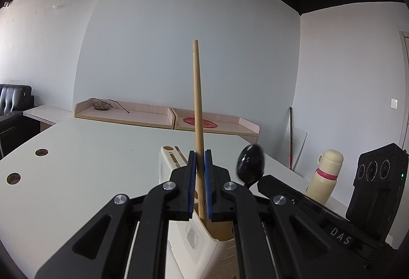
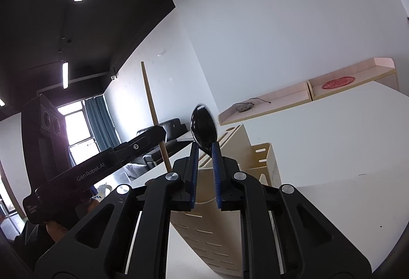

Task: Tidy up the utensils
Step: 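Lower the spoon into the holder with the right tool while the left tool lowers the chopstick in, then open both tools and withdraw them from the holder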

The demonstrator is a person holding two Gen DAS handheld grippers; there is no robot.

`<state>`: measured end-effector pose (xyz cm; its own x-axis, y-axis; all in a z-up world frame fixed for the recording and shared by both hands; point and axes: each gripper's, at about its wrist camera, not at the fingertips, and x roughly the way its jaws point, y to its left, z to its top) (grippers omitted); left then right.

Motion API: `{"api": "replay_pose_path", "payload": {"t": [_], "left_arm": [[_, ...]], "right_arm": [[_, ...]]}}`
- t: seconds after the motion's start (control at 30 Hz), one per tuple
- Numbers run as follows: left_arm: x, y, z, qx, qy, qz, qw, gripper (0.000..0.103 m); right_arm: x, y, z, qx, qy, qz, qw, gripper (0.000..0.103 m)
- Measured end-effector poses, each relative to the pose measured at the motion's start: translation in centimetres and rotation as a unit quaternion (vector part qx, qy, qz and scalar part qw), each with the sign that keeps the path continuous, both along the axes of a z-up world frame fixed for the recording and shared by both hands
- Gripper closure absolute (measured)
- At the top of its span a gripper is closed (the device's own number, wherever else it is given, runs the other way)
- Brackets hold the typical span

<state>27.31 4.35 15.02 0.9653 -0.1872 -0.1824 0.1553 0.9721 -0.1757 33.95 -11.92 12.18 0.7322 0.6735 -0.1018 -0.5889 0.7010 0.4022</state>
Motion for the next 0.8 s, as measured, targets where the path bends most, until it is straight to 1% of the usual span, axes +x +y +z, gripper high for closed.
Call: {"api": "replay_pose_path", "payload": {"t": [0.1,0.13,0.17,0.23,0.27,0.3,0.43,0.53,0.67,0.8], "left_arm": [[-0.5,0.2,0.0,-0.001,0.004,-0.001,1.0000,0.096],[-0.7,0.3,0.0,-0.001,0.006,0.001,1.0000,0.092],[-0.9,0.3,0.0,-0.001,0.009,0.001,1.0000,0.081],[-1.3,0.3,-0.1,-0.001,0.013,-0.002,0.9999,0.070],[-1.5,0.4,-0.1,0.001,0.014,-0.002,0.9999,0.070],[-1.8,0.4,-0.1,0.003,0.013,0.000,0.9999,0.070],[-2.9,0.7,0.1,0.006,0.014,0.003,0.9999,0.070],[-4.0,1.2,0.1,0.004,0.024,-0.002,0.9997,0.070],[-5.4,1.7,-0.3,0.013,0.049,-0.010,0.9987,0.069],[-6.3,1.7,-1.5,0.025,0.097,-0.036,0.9943,0.068]], "right_arm": [[-0.6,-0.1,0.3,-0.005,-0.003,-0.001,1.000,0.086],[-0.9,-0.1,0.4,-0.006,-0.004,-0.001,1.000,0.086],[-1.1,-0.1,0.5,-0.006,-0.005,-0.002,1.000,0.086],[-1.7,-0.3,0.6,-0.004,-0.005,-0.003,1.000,0.082],[-2.0,-0.5,0.6,-0.003,-0.006,-0.003,1.000,0.078],[-2.4,-0.6,0.8,-0.002,-0.007,-0.005,1.000,0.077],[-3.9,-1.2,1.4,-0.009,-0.005,-0.009,1.000,0.077],[-5.0,-1.4,1.9,-0.031,0.008,-0.018,0.999,0.076],[-6.5,-1.3,1.9,-0.074,0.036,-0.027,0.996,0.076],[-7.3,-1.4,1.1,-0.119,0.076,-0.042,0.989,0.076]]}}
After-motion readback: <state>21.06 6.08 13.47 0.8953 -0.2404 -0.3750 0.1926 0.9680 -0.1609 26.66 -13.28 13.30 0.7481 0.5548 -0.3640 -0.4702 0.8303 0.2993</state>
